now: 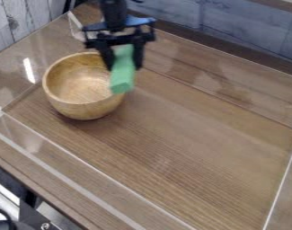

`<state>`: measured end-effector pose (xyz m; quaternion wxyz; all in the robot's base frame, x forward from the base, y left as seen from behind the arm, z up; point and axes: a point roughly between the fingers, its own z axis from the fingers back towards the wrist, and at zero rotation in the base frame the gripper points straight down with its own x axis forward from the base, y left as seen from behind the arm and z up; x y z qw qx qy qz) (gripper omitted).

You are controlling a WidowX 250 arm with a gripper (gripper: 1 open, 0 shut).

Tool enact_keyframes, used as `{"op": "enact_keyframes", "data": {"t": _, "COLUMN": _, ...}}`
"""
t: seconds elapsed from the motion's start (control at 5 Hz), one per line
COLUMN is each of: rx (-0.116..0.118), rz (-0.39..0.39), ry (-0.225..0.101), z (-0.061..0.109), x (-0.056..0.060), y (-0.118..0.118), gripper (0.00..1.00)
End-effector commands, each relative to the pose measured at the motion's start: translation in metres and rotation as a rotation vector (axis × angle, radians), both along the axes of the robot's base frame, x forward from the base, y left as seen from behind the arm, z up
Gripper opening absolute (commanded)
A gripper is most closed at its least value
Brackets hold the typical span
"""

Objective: Move green object from inside the wooden bowl to the table next to it

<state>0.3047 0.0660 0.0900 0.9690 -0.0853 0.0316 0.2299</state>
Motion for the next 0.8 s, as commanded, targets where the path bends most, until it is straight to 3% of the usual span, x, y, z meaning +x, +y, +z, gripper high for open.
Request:
{"op": "enact_keyframes", "data": {"t": 0.0, "rx": 0.027, "rz": -0.078, "ry": -0.071, "z": 0.014, "x": 0.026, "y": -0.027, "gripper": 0.00}}
{"op": "enact_keyframes", "data": {"t": 0.2, "rx": 0.052, "rz": -0.049, "ry": -0.068, "z": -0.002, "x": 0.040, "y": -0.036, "gripper": 0.00}}
{"op": "enact_keyframes", "data": {"t": 0.4, "rx": 0.062, "rz": -0.027, "ry": -0.068, "z": -0.013, "x": 0.048, "y": -0.037, "gripper": 0.00}}
{"op": "enact_keyframes", "data": {"t": 0.6, "rx": 0.066, "rz": -0.002, "ry": -0.065, "z": -0.021, "x": 0.042, "y": -0.032, "gripper": 0.00}}
